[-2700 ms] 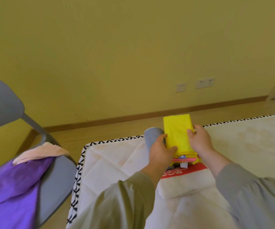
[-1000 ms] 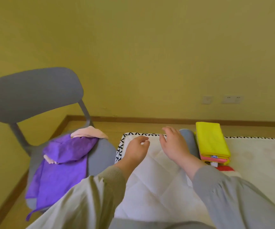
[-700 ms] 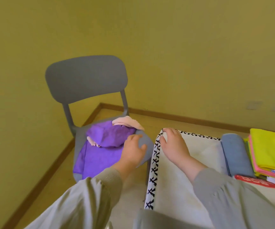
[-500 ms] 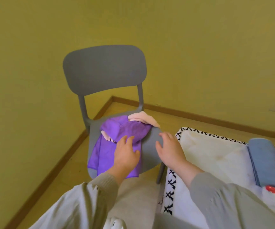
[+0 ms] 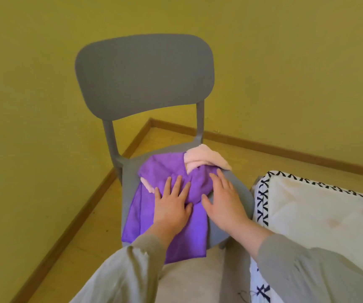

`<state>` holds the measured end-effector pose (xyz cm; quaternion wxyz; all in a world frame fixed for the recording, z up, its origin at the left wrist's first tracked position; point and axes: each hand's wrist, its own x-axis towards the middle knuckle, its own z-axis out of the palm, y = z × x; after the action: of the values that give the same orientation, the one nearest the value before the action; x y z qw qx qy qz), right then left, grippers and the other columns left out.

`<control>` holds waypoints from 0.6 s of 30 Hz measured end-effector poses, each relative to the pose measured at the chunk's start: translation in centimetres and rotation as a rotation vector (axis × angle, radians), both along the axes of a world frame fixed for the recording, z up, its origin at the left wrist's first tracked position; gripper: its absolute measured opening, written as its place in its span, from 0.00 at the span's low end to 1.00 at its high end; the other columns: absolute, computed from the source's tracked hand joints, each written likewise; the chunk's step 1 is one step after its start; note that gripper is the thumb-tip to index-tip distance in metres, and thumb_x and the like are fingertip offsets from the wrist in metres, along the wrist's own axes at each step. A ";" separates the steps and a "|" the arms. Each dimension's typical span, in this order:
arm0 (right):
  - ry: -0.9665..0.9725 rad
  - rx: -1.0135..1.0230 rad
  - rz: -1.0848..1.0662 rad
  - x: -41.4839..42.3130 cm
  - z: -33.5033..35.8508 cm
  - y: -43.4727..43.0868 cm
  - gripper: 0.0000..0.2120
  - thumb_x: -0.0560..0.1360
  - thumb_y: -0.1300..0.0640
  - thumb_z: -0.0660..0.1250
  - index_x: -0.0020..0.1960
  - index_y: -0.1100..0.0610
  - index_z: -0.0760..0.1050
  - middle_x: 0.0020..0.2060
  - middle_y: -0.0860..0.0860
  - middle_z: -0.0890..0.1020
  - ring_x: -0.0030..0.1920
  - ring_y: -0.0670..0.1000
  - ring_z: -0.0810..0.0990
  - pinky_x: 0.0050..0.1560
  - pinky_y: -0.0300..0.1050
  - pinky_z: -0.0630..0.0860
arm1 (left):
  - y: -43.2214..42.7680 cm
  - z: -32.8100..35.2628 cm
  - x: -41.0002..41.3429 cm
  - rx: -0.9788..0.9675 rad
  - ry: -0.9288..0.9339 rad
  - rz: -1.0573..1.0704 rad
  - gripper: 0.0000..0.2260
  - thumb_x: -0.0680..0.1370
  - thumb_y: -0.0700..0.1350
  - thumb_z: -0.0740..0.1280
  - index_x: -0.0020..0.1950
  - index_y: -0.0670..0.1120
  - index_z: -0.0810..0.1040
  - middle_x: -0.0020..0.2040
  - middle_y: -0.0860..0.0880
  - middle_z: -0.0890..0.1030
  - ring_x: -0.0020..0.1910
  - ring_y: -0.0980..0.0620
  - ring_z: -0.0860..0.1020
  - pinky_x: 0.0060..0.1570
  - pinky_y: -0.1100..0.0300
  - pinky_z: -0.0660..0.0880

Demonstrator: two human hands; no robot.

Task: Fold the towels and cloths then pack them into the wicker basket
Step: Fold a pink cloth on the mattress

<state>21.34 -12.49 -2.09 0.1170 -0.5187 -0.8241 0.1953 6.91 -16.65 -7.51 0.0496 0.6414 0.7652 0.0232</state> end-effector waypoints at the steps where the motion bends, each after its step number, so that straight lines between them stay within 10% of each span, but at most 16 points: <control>1: 0.016 0.005 -0.007 -0.6 -0.3 0.8 0.30 0.78 0.50 0.60 0.76 0.57 0.55 0.77 0.53 0.51 0.76 0.53 0.53 0.73 0.44 0.52 | 0.0 -1.0 -0.2 -0.022 -0.022 0.011 0.29 0.76 0.59 0.46 0.77 0.55 0.54 0.79 0.50 0.52 0.77 0.43 0.49 0.70 0.36 0.52; 6: 0.136 0.025 -0.048 -2.6 0.0 3.8 0.27 0.79 0.52 0.59 0.75 0.59 0.57 0.77 0.54 0.53 0.76 0.52 0.53 0.73 0.43 0.51 | -0.4 -2.1 -0.2 0.132 -0.050 0.010 0.25 0.72 0.55 0.57 0.66 0.49 0.76 0.67 0.46 0.74 0.66 0.40 0.73 0.59 0.36 0.70; 12: 0.131 0.049 0.034 -3.7 -0.4 5.9 0.27 0.76 0.52 0.64 0.73 0.55 0.62 0.76 0.51 0.55 0.72 0.53 0.59 0.70 0.44 0.56 | -0.8 -2.0 -0.5 0.367 -0.154 0.080 0.27 0.69 0.51 0.60 0.67 0.44 0.73 0.52 0.47 0.76 0.48 0.46 0.75 0.45 0.52 0.75; 18: -0.185 0.043 0.330 -1.5 -2.5 4.0 0.26 0.69 0.55 0.64 0.67 0.53 0.67 0.74 0.50 0.58 0.72 0.52 0.58 0.68 0.44 0.57 | -0.7 -2.8 -1.1 0.525 -0.190 0.102 0.08 0.71 0.46 0.60 0.42 0.44 0.75 0.41 0.47 0.72 0.37 0.43 0.72 0.36 0.51 0.70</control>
<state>19.84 -8.46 -4.55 0.0182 -0.3897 -0.9092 0.1454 5.83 -17.32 -10.28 -0.0479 0.5881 0.7562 0.2829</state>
